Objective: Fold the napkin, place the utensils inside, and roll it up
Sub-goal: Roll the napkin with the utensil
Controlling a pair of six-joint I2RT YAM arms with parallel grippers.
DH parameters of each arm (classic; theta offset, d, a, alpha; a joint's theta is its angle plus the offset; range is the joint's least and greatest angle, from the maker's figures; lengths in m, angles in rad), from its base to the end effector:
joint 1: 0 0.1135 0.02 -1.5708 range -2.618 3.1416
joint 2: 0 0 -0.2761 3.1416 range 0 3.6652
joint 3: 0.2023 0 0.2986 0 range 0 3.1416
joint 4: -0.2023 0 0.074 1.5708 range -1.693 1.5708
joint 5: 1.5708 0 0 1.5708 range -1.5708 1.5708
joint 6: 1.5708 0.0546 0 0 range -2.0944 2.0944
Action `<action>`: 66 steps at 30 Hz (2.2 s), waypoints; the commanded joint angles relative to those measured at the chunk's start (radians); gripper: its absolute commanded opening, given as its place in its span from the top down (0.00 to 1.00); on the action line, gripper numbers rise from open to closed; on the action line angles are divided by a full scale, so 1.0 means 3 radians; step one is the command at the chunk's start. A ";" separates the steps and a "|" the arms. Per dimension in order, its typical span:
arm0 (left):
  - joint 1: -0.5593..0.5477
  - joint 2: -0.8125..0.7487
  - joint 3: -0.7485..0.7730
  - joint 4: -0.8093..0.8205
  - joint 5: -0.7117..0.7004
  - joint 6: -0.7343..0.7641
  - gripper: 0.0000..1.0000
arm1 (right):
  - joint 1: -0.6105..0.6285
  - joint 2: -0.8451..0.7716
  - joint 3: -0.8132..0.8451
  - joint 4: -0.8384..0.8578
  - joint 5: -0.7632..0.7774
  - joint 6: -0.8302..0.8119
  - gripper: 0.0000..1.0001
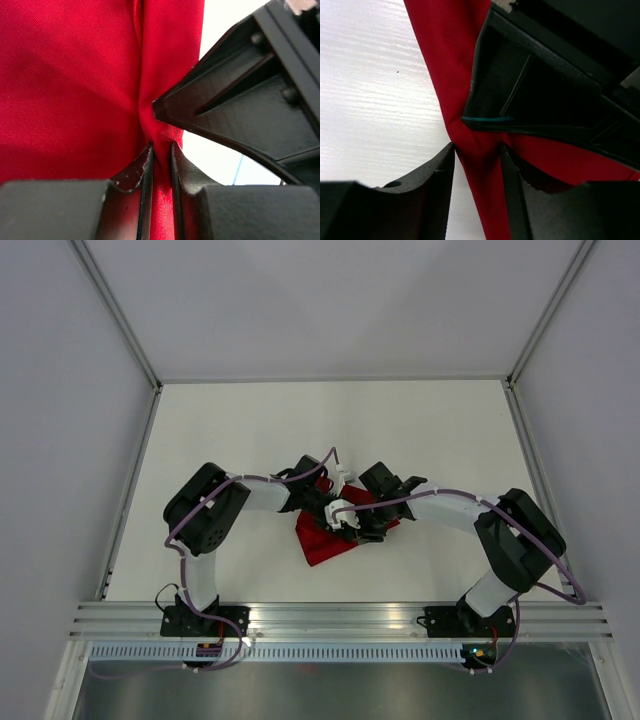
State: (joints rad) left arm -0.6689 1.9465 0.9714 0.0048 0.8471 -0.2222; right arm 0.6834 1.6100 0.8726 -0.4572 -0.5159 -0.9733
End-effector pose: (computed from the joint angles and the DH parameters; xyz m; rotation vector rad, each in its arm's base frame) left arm 0.2863 -0.2785 0.0710 0.9348 2.4681 -1.4122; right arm 0.2407 0.2307 0.1241 -2.0301 1.6833 0.6152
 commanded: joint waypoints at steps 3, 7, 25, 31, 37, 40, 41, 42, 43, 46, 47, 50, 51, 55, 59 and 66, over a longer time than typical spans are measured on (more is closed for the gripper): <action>-0.0035 0.0159 -0.0058 -0.0363 -0.0379 0.0224 0.92 | 0.0018 0.0084 0.0072 0.0000 0.0012 0.0003 0.68; -0.0041 0.0133 -0.0042 -0.0374 -0.0405 0.0219 0.88 | 0.0018 0.0120 0.0098 -0.0046 0.0027 -0.0008 0.85; -0.0015 -0.0132 0.0121 -0.0502 -0.0860 0.0163 0.69 | 0.0018 0.0202 0.0088 -0.0143 0.0084 -0.0064 0.97; 0.0011 -0.0225 0.0208 -0.0568 -0.0926 0.0132 0.63 | 0.0018 0.0227 0.0077 -0.0138 0.0084 -0.0064 0.97; 0.0087 -0.0280 0.0249 -0.0609 -0.1059 0.0035 0.58 | 0.0018 0.0242 0.0077 -0.0128 0.0084 -0.0059 0.98; 0.0158 -0.0352 0.0249 -0.0614 -0.1177 -0.0006 0.58 | 0.0018 0.0253 0.0077 -0.0128 0.0084 -0.0054 0.98; 0.0184 -0.0368 0.0244 -0.0609 -0.1213 -0.0031 0.57 | 0.0018 0.0258 0.0077 -0.0128 0.0084 -0.0059 0.98; 0.0210 -0.0388 0.0249 -0.0614 -0.1238 -0.0047 0.57 | 0.0018 0.0258 0.0077 -0.0128 0.0079 -0.0059 0.98; 0.0250 -0.0413 0.0249 -0.0614 -0.1309 -0.0062 0.57 | 0.0018 0.0258 0.0077 -0.0133 0.0078 -0.0059 0.98; 0.0322 -0.0511 0.0229 -0.0624 -0.1559 -0.0088 0.58 | 0.0018 0.0263 0.0077 -0.0133 0.0078 -0.0059 0.98; 0.0338 -0.0577 0.0224 -0.0619 -0.1616 -0.0113 0.58 | 0.0018 0.0263 0.0077 -0.0138 0.0078 -0.0059 0.98; 0.0384 -0.0720 0.0208 -0.0589 -0.1754 -0.0144 0.58 | 0.0018 0.0268 0.0077 -0.0138 0.0084 -0.0059 0.99; 0.0389 -0.0766 0.0203 -0.0589 -0.1826 -0.0154 0.58 | 0.0018 0.0283 0.0082 -0.0143 0.0079 -0.0064 0.99; 0.0501 -0.1134 0.0066 -0.0421 -0.2550 -0.0317 0.60 | 0.0018 0.0329 0.0108 -0.0178 0.0068 -0.0064 1.00; 0.0746 -0.1798 -0.0282 0.0090 -0.2808 -0.0640 0.59 | 0.0013 0.0380 0.0149 -0.0225 0.0073 -0.0079 1.00; 0.1273 -0.2612 -0.0691 0.0695 -0.2875 -0.1396 0.07 | 0.0013 0.0478 0.0256 -0.0286 0.0068 -0.0074 0.99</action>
State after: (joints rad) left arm -0.3523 1.2194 0.8108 0.0723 -0.0067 -0.4599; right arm 0.6834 1.6917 0.9627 -0.4820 -0.5247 -0.9836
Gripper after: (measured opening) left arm 0.882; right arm 0.152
